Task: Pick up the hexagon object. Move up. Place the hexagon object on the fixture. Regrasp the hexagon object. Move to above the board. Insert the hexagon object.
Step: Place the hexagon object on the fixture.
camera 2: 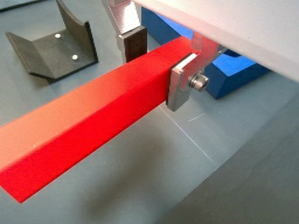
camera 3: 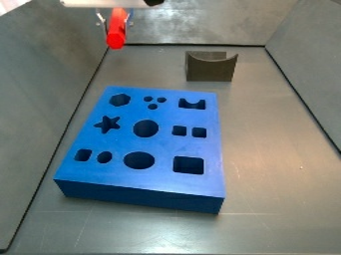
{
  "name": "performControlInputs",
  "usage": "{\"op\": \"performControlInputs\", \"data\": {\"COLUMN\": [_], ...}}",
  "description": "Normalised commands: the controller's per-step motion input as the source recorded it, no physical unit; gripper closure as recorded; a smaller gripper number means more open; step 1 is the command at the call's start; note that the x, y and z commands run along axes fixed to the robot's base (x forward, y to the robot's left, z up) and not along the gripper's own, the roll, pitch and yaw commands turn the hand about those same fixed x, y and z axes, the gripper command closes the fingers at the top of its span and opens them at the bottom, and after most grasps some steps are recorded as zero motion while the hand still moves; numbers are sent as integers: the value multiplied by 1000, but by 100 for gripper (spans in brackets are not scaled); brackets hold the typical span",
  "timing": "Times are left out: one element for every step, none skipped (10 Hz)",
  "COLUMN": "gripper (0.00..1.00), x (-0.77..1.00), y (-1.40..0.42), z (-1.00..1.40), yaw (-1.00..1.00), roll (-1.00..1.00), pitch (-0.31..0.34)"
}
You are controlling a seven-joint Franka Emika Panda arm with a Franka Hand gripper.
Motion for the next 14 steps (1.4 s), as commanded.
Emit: {"op": "performControlInputs", "data": {"gripper": [100, 100, 100, 100, 100, 100, 100, 100, 100, 100, 100, 100, 100, 100], "x": [-38, -36, -34, -28, -24, -23, -18, -18, -20, -19, 1000, 1000, 1000, 1000], "y": [-17, -16, -13, -13, -14, -10, -8, -10, -5, -5, -25, -26, -22, -19], "z": [1000, 1000, 966, 868, 761, 706, 586, 491, 360, 293, -430, -468, -485, -471], "yaw": [-10, -15, -20, -22, -23, -24, -24, -25, -28, -31, -876, -833, -625, -371], "roll": [-188, -199, -199, -183, -183, -180, -170, -177, -186, -186, -22, -25, -35, -25], "pitch": [21, 18, 18, 21, 24, 26, 23, 21, 20, 17, -561, -536, -435, -268]}}
